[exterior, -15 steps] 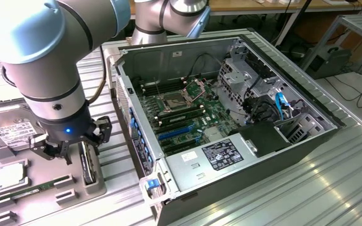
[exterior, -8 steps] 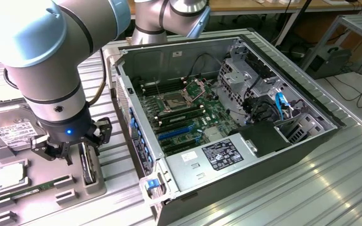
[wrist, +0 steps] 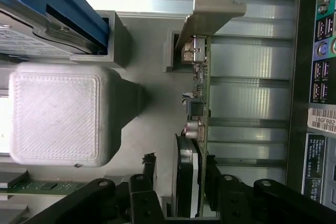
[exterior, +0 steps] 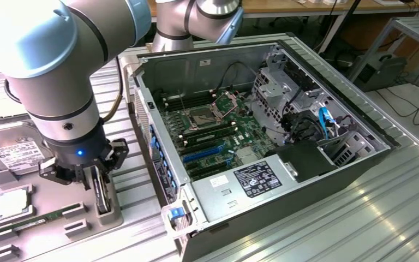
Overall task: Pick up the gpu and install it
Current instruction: 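Pick up the gpu and move the gpu toward the slot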
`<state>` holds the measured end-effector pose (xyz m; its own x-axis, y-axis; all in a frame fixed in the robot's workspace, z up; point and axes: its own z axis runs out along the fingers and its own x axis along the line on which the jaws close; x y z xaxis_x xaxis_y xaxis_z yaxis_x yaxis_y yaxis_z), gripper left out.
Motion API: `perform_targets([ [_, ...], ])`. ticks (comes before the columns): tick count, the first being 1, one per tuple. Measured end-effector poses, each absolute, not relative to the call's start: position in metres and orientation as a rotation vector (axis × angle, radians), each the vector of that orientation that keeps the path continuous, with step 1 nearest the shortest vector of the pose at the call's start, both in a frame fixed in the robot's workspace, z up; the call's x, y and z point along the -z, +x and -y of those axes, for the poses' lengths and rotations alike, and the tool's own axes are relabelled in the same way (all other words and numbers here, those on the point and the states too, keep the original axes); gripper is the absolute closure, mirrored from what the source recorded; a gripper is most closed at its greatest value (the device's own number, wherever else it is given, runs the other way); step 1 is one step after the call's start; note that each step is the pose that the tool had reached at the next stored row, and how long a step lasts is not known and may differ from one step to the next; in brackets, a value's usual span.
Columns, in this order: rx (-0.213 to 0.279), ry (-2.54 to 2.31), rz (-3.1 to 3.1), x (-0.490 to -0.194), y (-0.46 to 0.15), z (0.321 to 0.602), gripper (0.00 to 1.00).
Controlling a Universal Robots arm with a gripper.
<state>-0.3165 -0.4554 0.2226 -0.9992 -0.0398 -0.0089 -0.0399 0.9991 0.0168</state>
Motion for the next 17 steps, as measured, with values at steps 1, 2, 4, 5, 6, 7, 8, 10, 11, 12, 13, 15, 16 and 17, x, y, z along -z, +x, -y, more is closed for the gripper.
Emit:
perform_targets([
  [1, -0.027, -0.062, -3.132, -0.2225, -0.3164, 0.4554, 0.59],
  [2, -0.027, -0.062, -3.132, -0.2223, -0.3163, 0.4554, 0.59],
  [4, -0.026, -0.063, -3.132, -0.2220, -0.3158, 0.4554, 0.59],
  [5, -0.026, -0.063, -3.132, -0.2220, -0.3158, 0.4555, 0.59],
  [6, -0.026, -0.062, -3.132, -0.2220, -0.3158, 0.4555, 0.59],
  [7, -0.026, -0.063, -3.132, -0.2220, -0.3158, 0.4555, 0.59],
  [8, -0.026, -0.063, -3.132, -0.2219, -0.3157, 0.4555, 0.59],
  [10, -0.025, -0.063, -3.132, -0.2216, -0.3154, 0.4555, 0.59],
  [11, -0.024, -0.063, -3.132, -0.2215, -0.3152, 0.4555, 0.59],
  [12, -0.023, -0.063, -3.132, -0.2214, -0.3151, 0.4555, 0.61],
  [13, -0.023, -0.062, -3.132, -0.2214, -0.3151, 0.4555, 0.61],
  [15, -0.021, -0.063, -3.132, -0.2214, -0.3137, 0.4555, 0.68],
  [16, -0.021, -0.063, -3.132, -0.2213, -0.3110, 0.4555, 0.68],
  [17, -0.021, -0.062, -3.132, -0.2214, -0.3110, 0.4555, 0.69],
])
